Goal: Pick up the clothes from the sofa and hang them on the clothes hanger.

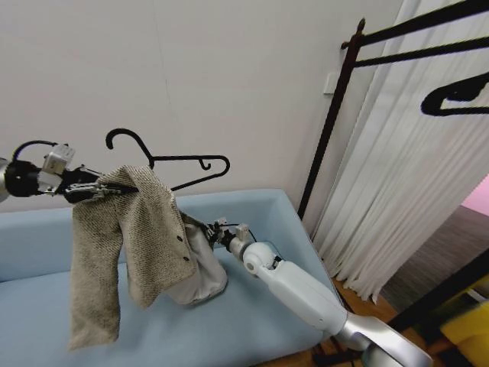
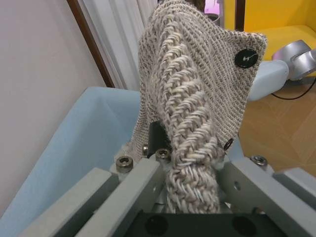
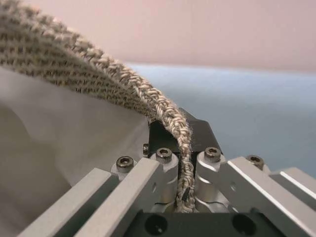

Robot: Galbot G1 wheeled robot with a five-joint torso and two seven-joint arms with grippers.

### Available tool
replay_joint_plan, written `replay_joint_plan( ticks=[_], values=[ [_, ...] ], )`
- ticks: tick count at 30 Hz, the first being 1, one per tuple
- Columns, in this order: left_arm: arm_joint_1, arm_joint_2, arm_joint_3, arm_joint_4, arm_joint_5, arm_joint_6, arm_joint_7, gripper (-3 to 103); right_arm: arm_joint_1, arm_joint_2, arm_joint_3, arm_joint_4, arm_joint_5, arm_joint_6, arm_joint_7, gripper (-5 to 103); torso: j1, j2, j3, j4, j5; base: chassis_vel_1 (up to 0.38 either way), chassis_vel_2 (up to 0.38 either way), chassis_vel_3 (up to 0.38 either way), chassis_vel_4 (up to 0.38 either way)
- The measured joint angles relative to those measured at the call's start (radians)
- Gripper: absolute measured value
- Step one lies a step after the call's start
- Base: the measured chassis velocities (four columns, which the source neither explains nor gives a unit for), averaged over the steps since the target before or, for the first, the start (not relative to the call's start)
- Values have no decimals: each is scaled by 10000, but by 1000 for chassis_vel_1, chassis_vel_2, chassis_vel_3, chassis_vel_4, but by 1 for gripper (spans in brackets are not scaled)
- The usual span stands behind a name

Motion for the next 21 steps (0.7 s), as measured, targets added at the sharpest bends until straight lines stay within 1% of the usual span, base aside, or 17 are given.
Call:
replay_joint_plan(
  ticks=[3, 4, 7, 13, 16, 20, 21],
  values=[
    [1, -77, 33, 1, 41, -12, 2, 3, 107, -135, 524, 139, -592, 13, 205, 2, 0, 0, 0, -1, 0, 0, 0, 0, 0],
    [1, -77, 33, 1, 41, -12, 2, 3, 107, -135, 524, 139, -592, 13, 205, 2, 0, 0, 0, -1, 0, 0, 0, 0, 0],
    [43, -118, 66, -26, 43, -12, -5, 3, 347, -264, 1008, 296, -741, -6, 395, 2, 0, 0, 0, -2, 0, 0, 0, 0, 0],
    [61, -86, 74, 15, 42, -11, -52, 3, 775, -551, 1605, 555, -873, -174, 392, 2, 1, 0, 0, -1, 1, 0, 0, 0, 0],
    [65, -90, 78, 41, 254, -11, -35, 3, 985, -700, 1693, 701, -879, -318, 373, 2, 0, 0, -1, -1, 3, 0, 0, 0, 0],
    [110, -262, 104, 140, 1138, -19, 70, 3, 1742, -1124, 1559, 1004, -793, -697, 313, 2, 0, 0, -2, 0, 0, 0, 0, 0, 0],
    [110, -262, 104, 140, 1138, -19, 70, 3, 1742, -1124, 1559, 1004, -793, -697, 313, 2, 0, 0, -2, 0, 0, 0, 0, 0, 0]
  ],
)
